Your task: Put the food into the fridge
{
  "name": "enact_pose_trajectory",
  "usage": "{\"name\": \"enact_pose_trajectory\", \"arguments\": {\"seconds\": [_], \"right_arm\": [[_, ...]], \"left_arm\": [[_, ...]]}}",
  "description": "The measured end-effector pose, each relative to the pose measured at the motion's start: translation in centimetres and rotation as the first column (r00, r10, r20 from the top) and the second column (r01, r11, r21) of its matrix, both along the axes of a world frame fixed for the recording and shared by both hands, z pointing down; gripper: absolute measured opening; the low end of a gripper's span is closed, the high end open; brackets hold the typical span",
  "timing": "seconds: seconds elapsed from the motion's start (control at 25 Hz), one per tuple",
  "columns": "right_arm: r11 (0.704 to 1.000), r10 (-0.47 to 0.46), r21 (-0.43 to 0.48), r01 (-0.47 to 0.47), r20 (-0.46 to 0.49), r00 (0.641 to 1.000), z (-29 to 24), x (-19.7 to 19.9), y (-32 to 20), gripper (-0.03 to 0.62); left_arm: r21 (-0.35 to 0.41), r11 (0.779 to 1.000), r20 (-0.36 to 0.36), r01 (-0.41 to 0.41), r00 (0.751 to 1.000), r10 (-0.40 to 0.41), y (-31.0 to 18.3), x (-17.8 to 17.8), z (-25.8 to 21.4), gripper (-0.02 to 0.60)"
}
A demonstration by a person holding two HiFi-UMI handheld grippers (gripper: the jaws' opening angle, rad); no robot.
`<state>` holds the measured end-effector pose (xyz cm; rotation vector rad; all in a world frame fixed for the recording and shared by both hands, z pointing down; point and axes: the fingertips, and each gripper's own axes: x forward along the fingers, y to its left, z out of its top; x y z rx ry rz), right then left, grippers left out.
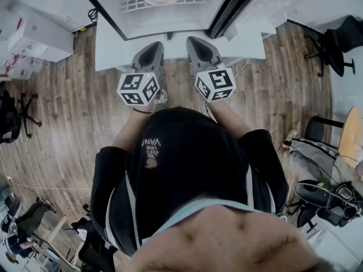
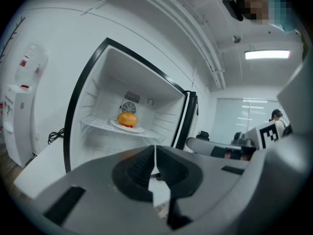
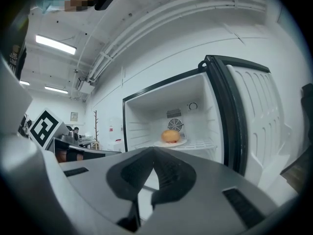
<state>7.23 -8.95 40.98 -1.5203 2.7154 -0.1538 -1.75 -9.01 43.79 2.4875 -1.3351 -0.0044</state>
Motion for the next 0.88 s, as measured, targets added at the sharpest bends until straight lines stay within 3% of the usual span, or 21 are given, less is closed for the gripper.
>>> {"name": "enact_pose_trajectory", "arguments": {"seconds": [0.88], "right_arm": [[0.999,-0.027,-0.018,0.027,-0.012,1.000,1.0,0.1,2.0,0.012]], "left_arm": [[-0.009,0.999,0.001,0.039,0.999,-0.039,2.1,0.1,0.5,0.024]]}}
